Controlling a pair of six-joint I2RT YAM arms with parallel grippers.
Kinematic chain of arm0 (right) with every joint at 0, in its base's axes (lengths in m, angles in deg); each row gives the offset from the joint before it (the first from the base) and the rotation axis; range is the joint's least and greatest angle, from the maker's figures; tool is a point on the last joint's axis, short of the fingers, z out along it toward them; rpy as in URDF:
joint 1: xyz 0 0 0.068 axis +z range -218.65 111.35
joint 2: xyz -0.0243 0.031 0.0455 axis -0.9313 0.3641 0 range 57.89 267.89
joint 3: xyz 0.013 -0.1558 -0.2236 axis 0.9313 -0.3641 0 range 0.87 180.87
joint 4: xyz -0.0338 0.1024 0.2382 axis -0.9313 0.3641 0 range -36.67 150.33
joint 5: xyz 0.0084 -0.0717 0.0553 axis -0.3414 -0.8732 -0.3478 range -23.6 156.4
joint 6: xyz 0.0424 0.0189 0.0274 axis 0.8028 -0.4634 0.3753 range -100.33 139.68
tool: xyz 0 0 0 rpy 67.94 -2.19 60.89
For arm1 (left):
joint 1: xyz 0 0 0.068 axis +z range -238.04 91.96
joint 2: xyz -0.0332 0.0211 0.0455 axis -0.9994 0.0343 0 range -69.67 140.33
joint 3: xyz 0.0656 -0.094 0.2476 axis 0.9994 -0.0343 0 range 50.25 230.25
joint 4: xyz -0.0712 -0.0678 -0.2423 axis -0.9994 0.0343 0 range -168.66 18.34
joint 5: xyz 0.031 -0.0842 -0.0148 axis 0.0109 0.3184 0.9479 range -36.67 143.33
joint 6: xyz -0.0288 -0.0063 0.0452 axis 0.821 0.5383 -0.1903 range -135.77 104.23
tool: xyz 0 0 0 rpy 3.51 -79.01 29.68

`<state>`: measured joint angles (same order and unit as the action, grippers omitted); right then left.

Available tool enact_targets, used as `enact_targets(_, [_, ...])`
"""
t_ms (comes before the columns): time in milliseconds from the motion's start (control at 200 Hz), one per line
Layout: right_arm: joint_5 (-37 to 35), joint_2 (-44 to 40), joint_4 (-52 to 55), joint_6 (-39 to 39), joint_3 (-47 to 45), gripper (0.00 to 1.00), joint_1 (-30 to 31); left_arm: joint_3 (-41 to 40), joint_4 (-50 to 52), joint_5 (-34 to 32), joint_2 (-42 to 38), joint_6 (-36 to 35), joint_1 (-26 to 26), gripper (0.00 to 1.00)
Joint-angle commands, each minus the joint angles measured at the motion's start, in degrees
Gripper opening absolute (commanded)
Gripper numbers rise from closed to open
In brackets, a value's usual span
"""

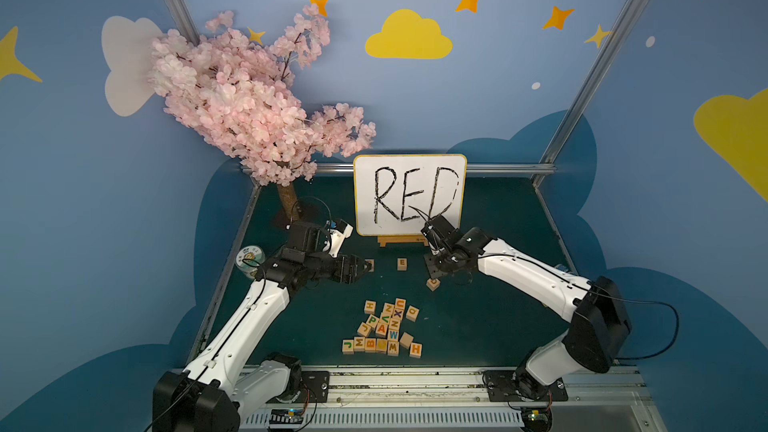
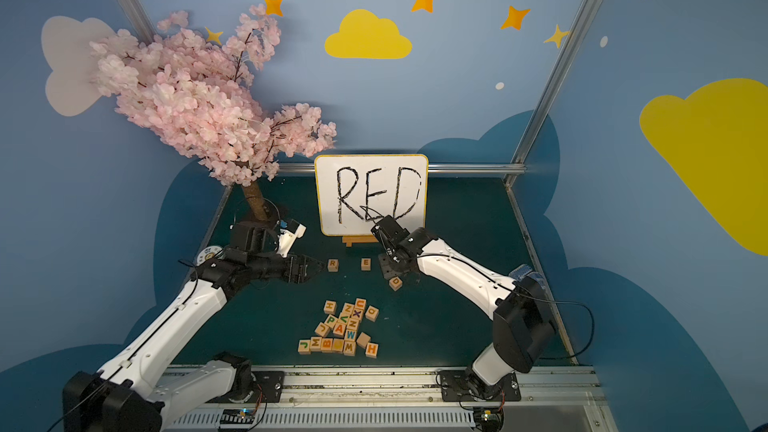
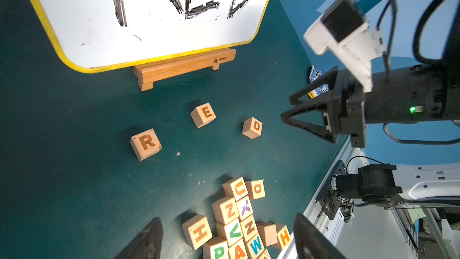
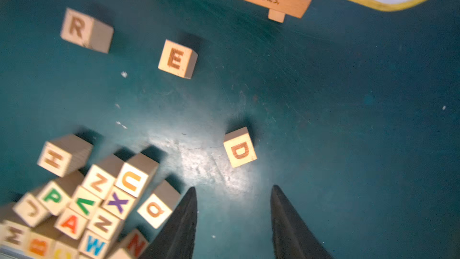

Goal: Assemble the uppercase word "red" with letter blocks
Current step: Place the letter block at the center of the board.

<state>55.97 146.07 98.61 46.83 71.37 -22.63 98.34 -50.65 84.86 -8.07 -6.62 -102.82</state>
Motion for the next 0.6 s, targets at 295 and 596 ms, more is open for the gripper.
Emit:
enact_targets(295, [-5.2,1.29,7.8,39.47,-0.89,0.61,1.02,-0.46,0.42,0.76,0.0,-0.97,-0.07,0.81])
enact_targets(596, [1.96,4.78,-0.04,46.21,-3.28,0.65,-1.75,-0.5,0.47,0.55,-0.03,-1.06,-0.07,0.81])
